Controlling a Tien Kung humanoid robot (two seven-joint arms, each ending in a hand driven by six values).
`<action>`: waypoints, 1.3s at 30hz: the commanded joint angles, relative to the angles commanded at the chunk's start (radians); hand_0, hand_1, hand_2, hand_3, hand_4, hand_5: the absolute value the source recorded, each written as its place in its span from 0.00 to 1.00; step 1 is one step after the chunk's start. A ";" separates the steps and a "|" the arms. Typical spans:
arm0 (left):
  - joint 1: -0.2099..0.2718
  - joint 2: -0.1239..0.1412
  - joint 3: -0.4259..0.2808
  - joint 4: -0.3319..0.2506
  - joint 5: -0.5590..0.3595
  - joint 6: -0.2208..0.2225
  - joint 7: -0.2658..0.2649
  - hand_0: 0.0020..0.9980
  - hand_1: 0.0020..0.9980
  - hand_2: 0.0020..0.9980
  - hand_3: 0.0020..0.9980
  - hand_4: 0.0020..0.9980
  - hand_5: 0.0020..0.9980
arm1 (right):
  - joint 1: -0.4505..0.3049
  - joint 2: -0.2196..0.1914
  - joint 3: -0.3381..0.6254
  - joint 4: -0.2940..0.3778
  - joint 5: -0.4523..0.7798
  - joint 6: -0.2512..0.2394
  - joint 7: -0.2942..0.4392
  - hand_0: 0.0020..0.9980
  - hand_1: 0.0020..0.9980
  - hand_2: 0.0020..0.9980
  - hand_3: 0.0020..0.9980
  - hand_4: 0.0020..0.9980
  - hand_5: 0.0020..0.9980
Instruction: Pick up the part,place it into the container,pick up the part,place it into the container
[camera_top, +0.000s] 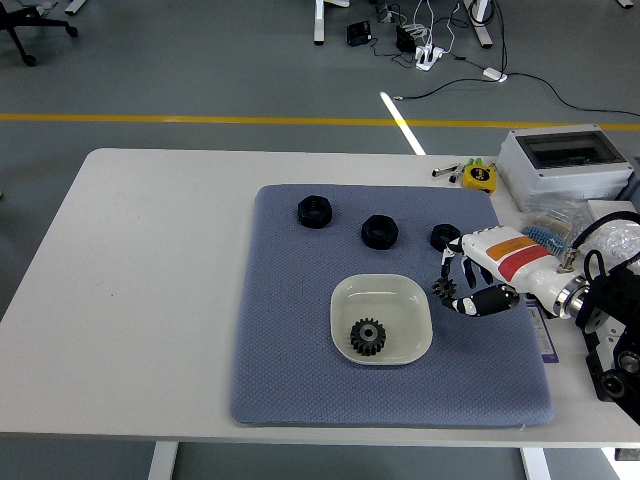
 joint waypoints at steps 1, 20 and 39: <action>-0.001 0.000 0.001 0.000 -0.001 0.000 0.000 0.71 0.64 0.68 0.58 0.68 0.64 | 0.014 0.000 -0.017 0.006 0.008 0.004 -0.001 0.02 0.16 0.26 0.39 0.80 0.20; -0.003 0.008 0.009 0.001 -0.020 0.007 -0.004 0.71 0.63 0.67 0.58 0.68 0.64 | 0.296 0.080 -0.362 -0.088 0.154 0.070 -0.015 0.02 0.16 0.26 0.39 0.80 0.21; -0.005 0.012 0.007 0.001 -0.017 0.009 -0.003 0.71 0.63 0.67 0.58 0.68 0.64 | 0.353 0.135 -0.420 -0.179 0.191 0.138 -0.015 0.03 0.20 0.35 0.48 0.82 0.27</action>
